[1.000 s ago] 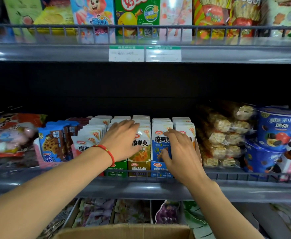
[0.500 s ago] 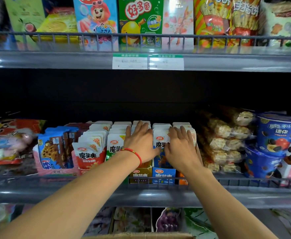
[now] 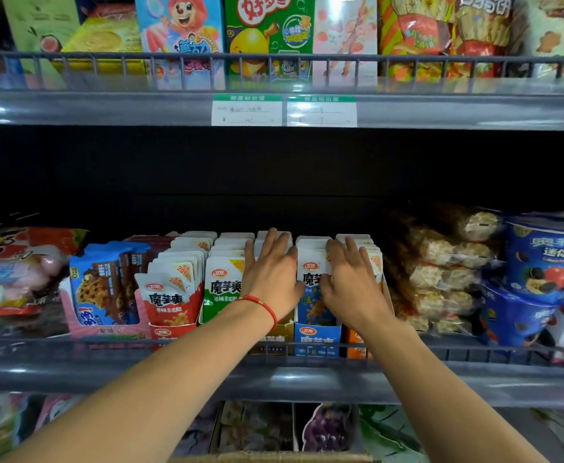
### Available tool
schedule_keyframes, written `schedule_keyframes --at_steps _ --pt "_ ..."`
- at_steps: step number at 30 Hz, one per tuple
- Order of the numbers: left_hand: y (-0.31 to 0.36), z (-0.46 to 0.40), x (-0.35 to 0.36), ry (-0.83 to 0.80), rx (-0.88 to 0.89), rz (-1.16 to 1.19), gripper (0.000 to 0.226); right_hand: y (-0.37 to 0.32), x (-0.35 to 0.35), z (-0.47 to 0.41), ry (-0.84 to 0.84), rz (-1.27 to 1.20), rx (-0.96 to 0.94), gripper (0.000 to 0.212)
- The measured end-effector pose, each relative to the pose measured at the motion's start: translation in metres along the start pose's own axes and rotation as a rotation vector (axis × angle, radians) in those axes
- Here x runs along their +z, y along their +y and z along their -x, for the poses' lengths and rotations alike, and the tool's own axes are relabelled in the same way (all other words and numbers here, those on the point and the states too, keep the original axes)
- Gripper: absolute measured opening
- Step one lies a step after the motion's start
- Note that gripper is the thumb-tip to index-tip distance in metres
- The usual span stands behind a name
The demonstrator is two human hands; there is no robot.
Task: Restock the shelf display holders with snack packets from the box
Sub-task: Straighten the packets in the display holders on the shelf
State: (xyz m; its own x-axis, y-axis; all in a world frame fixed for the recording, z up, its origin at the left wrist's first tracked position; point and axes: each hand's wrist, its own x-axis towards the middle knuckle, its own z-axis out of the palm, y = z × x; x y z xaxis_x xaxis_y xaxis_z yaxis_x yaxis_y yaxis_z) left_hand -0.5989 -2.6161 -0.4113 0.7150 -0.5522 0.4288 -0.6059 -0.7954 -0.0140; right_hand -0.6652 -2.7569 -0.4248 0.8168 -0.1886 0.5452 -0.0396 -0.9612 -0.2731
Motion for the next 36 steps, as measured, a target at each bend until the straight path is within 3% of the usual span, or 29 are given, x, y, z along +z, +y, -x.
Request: schedule_keyframes --at_steps 7,11,14,21,30,36 --pt "-0.021 0.018 -0.016 0.063 0.007 0.074 0.072 0.003 -0.002 0.02 0.036 0.006 -0.095 0.062" --pt "-0.042 0.028 -0.018 -0.12 0.102 -0.06 0.102 -0.007 0.0 0.04 0.064 -0.018 -0.163 0.057" --pt "-0.044 0.028 -0.014 -0.11 0.141 -0.147 0.113 -0.016 0.006 0.056 0.096 -0.02 -0.189 0.056" --pt "-0.042 0.024 -0.015 -0.047 0.174 -0.139 0.101 -0.04 0.027 0.081 0.032 0.152 -0.396 0.035" --pt "-0.049 0.004 -0.027 -0.161 0.193 -0.144 0.082 -0.044 0.042 0.082 0.038 0.202 -0.377 0.033" --pt "-0.041 0.003 -0.03 -0.152 0.181 -0.175 0.079 -0.042 0.048 0.085 0.079 0.193 -0.368 0.037"
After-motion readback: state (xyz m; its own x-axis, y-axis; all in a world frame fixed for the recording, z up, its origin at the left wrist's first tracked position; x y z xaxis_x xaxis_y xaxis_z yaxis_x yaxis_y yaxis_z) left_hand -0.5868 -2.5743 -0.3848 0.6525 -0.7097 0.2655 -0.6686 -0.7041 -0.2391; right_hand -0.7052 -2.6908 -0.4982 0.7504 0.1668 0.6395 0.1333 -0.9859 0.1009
